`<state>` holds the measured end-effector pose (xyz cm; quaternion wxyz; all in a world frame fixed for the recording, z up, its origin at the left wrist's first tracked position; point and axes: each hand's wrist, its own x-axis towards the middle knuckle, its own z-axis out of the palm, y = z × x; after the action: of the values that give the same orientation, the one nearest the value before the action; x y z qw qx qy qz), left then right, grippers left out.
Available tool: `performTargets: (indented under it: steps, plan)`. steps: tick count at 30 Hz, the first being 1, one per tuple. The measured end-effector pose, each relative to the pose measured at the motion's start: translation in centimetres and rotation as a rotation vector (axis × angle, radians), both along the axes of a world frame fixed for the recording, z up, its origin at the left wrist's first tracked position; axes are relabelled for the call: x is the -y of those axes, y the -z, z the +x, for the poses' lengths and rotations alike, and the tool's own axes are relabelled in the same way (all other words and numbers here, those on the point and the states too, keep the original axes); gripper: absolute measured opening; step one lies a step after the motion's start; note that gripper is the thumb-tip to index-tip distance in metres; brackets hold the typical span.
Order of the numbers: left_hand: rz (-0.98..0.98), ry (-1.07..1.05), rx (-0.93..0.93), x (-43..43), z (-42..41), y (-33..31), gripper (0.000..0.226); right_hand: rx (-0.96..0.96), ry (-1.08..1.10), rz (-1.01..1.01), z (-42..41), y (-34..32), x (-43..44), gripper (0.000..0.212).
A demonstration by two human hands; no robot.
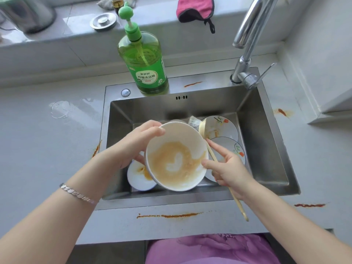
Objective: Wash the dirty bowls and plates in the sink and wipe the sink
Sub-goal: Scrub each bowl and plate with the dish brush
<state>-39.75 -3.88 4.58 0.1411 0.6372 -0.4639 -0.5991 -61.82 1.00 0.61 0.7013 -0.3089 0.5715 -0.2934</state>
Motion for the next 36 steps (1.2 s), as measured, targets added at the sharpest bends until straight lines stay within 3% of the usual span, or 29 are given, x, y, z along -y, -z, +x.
performTargets:
  steps: [3,7,10,12,16,19,22,24,27,29,32,34,36]
  plan:
    - [-0.081,-0.095,-0.020,-0.6,-0.6,0.2,0.037,-0.072,0.119,0.023,0.7,0.1,0.0,0.066]
    - [-0.264,-0.374,-0.262,-4.0,-2.2,2.0,0.053,-0.070,0.275,0.113,1.5,0.4,0.0,0.068]
    - [-0.365,-0.499,-0.333,-7.3,-4.9,3.9,0.084,-0.059,0.346,0.112,2.4,0.1,0.1,0.068]
    - [-0.408,-0.641,-0.360,-8.5,-6.4,4.6,0.091,-0.038,0.367,0.129,3.1,-0.2,-0.2,0.067]
    - [-0.472,-0.811,-0.337,-7.9,-7.0,4.2,0.069,0.058,0.340,0.116,3.6,-0.7,-0.8,0.065]
    - [-0.487,-0.818,-0.290,-6.6,-5.5,3.0,0.059,-0.104,0.289,-0.057,1.9,-0.9,-0.4,0.044]
    - [-0.471,-0.687,-0.143,-5.7,-3.6,2.1,0.049,-0.359,0.093,-0.325,-1.0,-2.2,0.9,0.034]
    - [-0.447,-0.577,-0.064,-5.5,-2.8,1.8,0.046,-0.480,-0.260,-0.414,-2.0,-3.1,1.5,0.031]
    - [-0.425,-0.428,0.042,-5.2,-2.4,1.7,0.047,-0.665,-0.731,-0.372,-1.4,-3.3,1.6,0.027]
    - [-0.404,-0.345,0.108,-5.3,-2.8,1.6,0.048,-0.540,-0.815,-0.231,-0.4,-3.1,1.4,0.026]
    - [-0.353,-0.323,0.115,-5.3,-3.5,1.5,0.042,-0.219,-0.769,0.072,-0.2,-3.2,1.7,0.026]
    - [-0.312,-0.325,0.101,-5.1,-3.1,1.4,0.040,-0.189,-0.800,0.142,-1.0,-3.2,1.9,0.028]
    - [-0.272,-0.277,0.102,-5.0,-2.5,1.3,0.039,-0.292,-0.849,0.098,-1.8,-3.0,1.9,0.029]
